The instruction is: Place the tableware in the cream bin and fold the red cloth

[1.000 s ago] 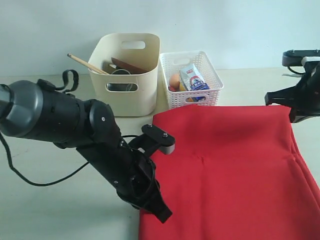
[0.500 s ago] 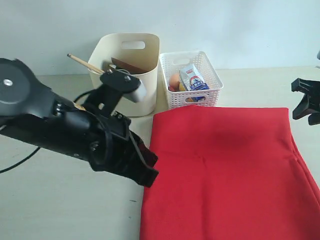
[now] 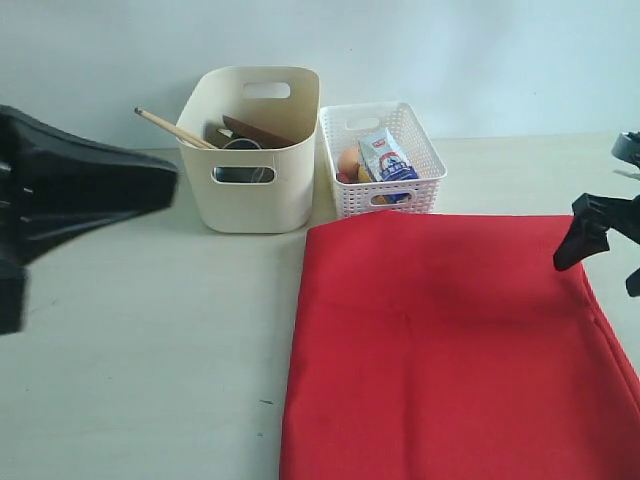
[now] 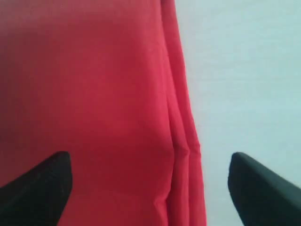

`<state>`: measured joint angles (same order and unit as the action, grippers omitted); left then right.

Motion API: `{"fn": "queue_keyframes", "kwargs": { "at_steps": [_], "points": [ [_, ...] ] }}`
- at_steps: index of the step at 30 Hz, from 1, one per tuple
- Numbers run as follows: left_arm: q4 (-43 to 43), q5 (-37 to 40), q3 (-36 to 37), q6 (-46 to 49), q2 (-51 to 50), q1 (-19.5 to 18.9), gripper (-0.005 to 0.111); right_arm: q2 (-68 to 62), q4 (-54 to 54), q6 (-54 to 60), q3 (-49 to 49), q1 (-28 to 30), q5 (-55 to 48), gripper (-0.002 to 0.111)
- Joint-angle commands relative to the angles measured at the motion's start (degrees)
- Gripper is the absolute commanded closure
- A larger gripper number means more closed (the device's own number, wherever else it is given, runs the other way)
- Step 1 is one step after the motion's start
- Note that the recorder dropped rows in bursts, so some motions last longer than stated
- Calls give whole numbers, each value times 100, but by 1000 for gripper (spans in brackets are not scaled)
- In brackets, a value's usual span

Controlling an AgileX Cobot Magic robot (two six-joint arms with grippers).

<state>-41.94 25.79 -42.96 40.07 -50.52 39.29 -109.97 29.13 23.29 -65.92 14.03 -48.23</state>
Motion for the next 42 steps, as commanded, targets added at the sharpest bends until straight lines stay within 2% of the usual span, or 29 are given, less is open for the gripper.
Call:
{"fn": "queue_keyframes", "kwargs": {
  "at_steps": [1,6,9,16,23,42],
  "points": [
    [816,203,165,-718,845,-504,107,-94,1,214,-31,-238,-113,23],
    [2035,841,177,-1539,1505,-1086,107,-205,-78,214,-31,-340,-103,23],
    [2167,812,280,-1753,1807,-1253,107,-278,-78,203,-31,-340,-93,23],
    [2377,122,829,-1798,2161,-1258,107,-348,-78,147,-31,-340,13,23],
    [2488,-1221,1621,-1777,2111,-1258,107,-348,-78,57,-31,-340,117,23],
    [2488,-1119,1760,-1777,2111,-1258,107,-348,-416,-110,-31,-340,243,23]
  ]
}}
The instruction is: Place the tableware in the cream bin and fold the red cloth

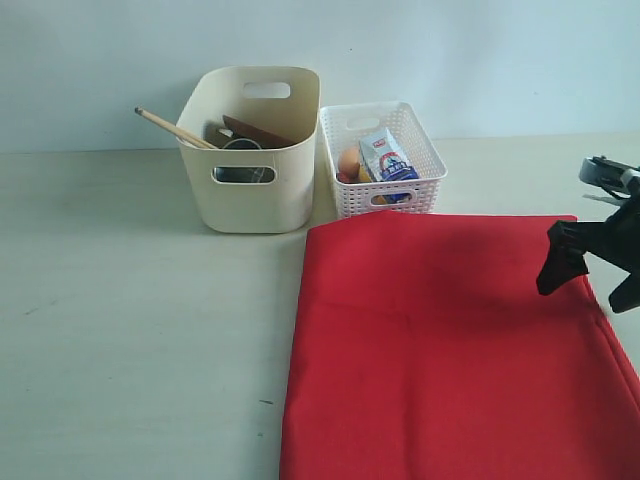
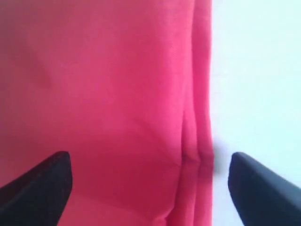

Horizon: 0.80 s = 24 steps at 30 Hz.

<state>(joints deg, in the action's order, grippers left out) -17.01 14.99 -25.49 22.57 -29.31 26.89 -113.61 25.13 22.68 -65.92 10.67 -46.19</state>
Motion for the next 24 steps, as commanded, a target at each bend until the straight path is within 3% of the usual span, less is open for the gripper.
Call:
{"fn": "queue_keyframes", "kwargs": {
  "at_steps": [1,12,24],
  "points": [
    [-4,-38,12,-26,-11,-18,107,17,-15,-49,-31,-4,39,23],
    [-4,-42,156,-26,53,-18,107,17,-174,-34,-31,-4,99,23],
    [296,-54,695,-26,1406,-41,107,17,-199,-34,-31,-4,76,23]
  ]
}}
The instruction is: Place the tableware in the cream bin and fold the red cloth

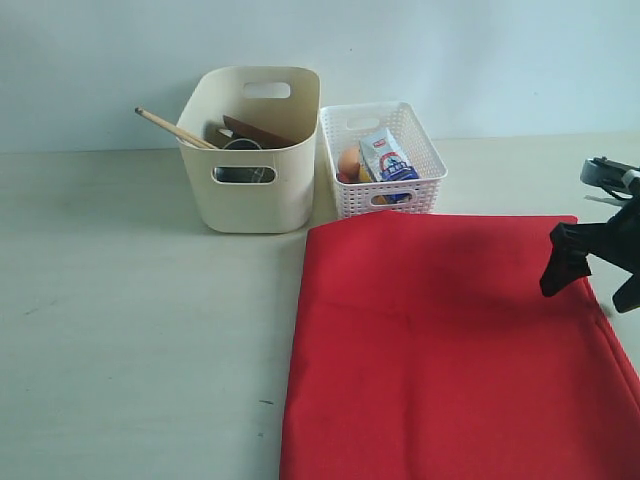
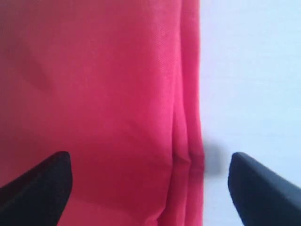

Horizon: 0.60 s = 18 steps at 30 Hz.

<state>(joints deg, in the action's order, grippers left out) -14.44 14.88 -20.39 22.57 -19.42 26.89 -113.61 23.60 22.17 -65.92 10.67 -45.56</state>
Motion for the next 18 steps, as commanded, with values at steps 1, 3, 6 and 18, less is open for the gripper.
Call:
{"fn": "queue_keyframes", "kwargs": {
  "at_steps": [1,3,6,18],
  "points": [
    [39,-43,248,-26,567,-69,107,17,-63,17,-31,-4,-3,23],
    [39,-43,382,-26,744,-192,107,17,-111,17,-31,-4,-3,23],
    [39,-43,576,-26,963,-448,107,17,-135,17,-31,-4,-51,23],
    [16,-21,1053,-26,1518,-1260,107,-232,8,208,-31,-4,-142,23]
  ]
}}
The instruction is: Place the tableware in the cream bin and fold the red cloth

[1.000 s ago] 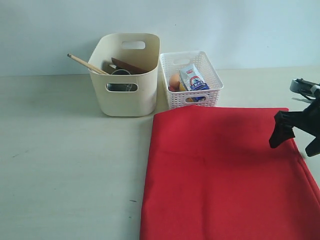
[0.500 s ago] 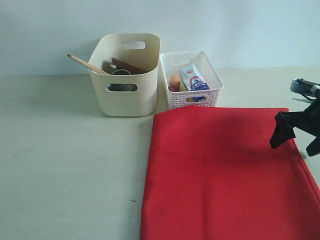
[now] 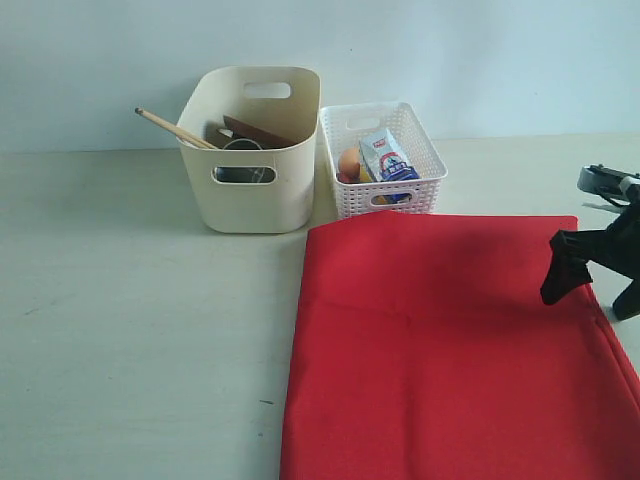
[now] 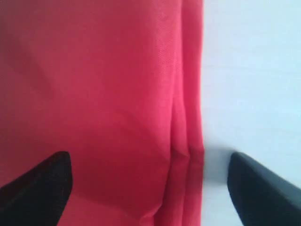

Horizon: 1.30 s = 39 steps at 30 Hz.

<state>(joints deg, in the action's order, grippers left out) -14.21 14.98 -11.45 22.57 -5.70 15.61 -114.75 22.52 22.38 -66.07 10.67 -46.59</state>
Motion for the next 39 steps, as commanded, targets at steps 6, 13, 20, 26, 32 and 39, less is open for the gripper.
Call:
{"fn": "queue_keyframes", "kwargs": {
  "at_steps": [6,13,20,26,32,39],
  "points": [
    [-8,-32,549,-26,329,-183,107,-131,612,611,-15,-4,-170,23],
    [-8,-32,912,-26,570,-183,107,-131,914,926,-15,-4,-465,25],
    [-8,-32,1145,-26,570,-183,107,-131,914,939,-15,-4,-794,42],
    [-8,-32,1145,-26,570,-193,107,-131,856,1097,-15,-205,-861,48],
    [-8,-21,1145,-26,570,-192,107,-131,856,1341,-15,-539,-861,48],
    [-8,-21,1145,-26,570,-192,107,-193,810,1345,-15,-539,-534,95]
  ]
}}
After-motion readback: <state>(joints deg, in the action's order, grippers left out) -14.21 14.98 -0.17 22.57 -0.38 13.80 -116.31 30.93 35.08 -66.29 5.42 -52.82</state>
